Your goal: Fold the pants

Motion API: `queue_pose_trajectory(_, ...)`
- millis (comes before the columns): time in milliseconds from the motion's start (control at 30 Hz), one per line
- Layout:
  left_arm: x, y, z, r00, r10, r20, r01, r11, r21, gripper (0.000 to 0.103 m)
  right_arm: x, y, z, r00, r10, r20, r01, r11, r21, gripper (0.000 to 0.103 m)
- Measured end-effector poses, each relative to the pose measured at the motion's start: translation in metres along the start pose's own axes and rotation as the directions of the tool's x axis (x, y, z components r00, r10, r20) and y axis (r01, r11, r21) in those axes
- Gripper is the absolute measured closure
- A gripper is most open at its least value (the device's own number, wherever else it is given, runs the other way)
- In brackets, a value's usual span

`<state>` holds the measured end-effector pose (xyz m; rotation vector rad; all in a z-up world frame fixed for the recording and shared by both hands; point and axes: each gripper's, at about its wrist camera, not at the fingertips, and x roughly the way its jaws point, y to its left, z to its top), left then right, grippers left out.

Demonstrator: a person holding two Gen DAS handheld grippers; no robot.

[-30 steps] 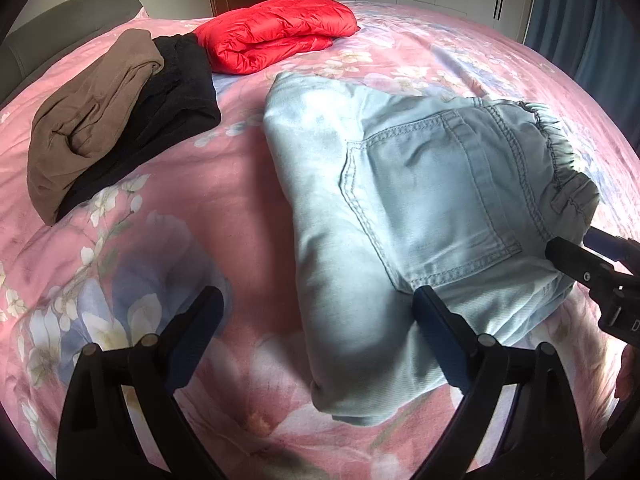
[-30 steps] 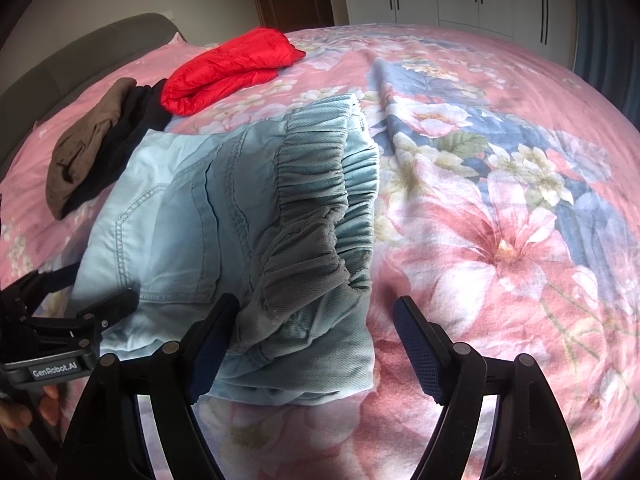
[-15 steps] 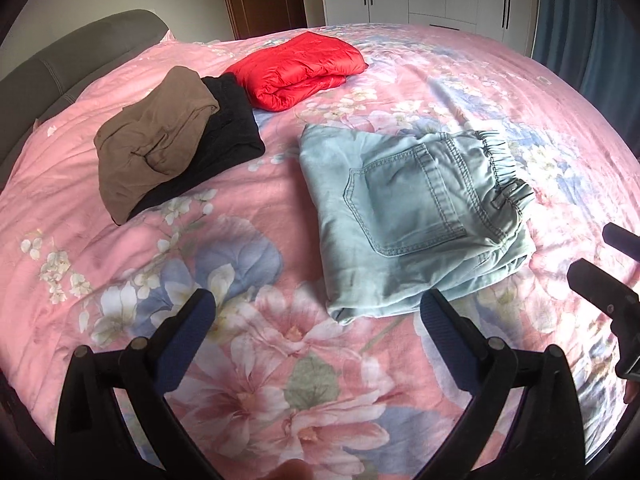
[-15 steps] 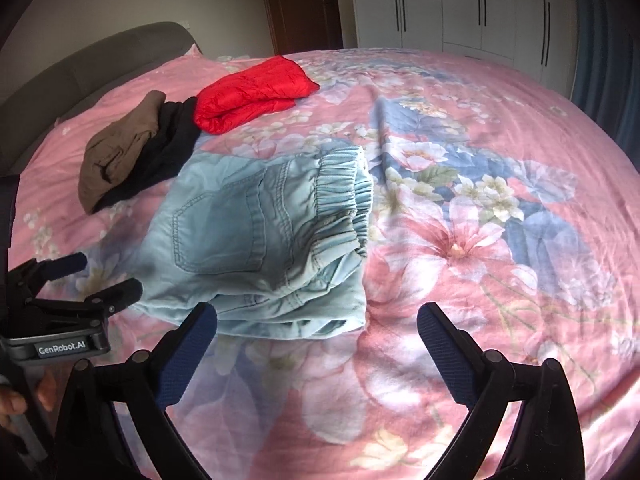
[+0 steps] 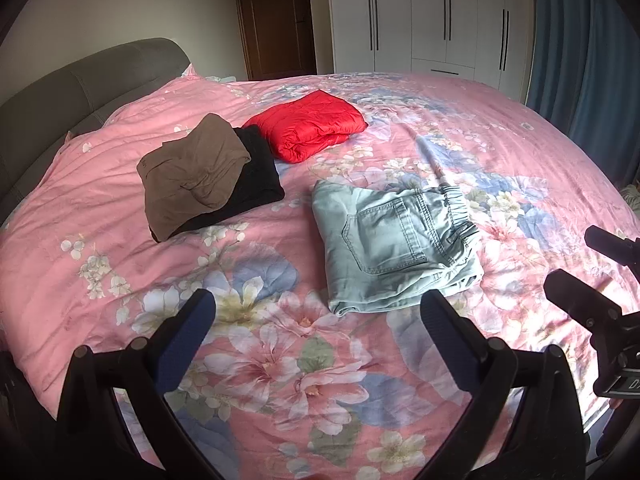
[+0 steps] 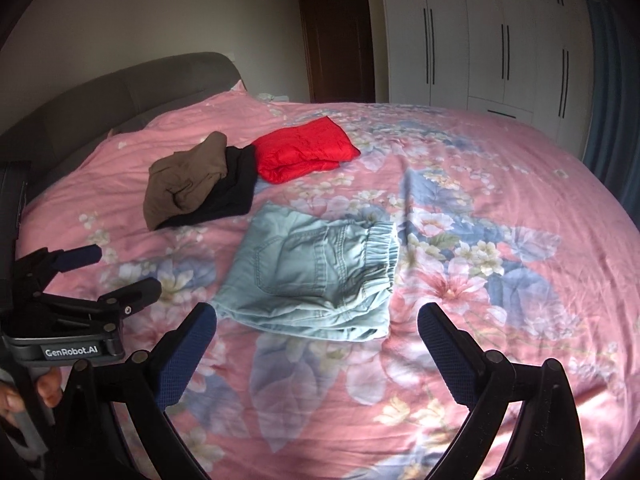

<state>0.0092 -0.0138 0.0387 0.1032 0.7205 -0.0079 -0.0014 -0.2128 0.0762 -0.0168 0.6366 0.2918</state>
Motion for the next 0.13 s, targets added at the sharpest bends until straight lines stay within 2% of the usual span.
queue_pose_trajectory(133, -0.0090, 0.0034, 0.0001, 1.000, 0.001, 0.010, -0.001, 1.000, -0.012, 0.001, -0.0100, 0.0034, 0.0012, 1.000, 0.006, 0.020, -0.006, 1.000, -0.003, 0.003)
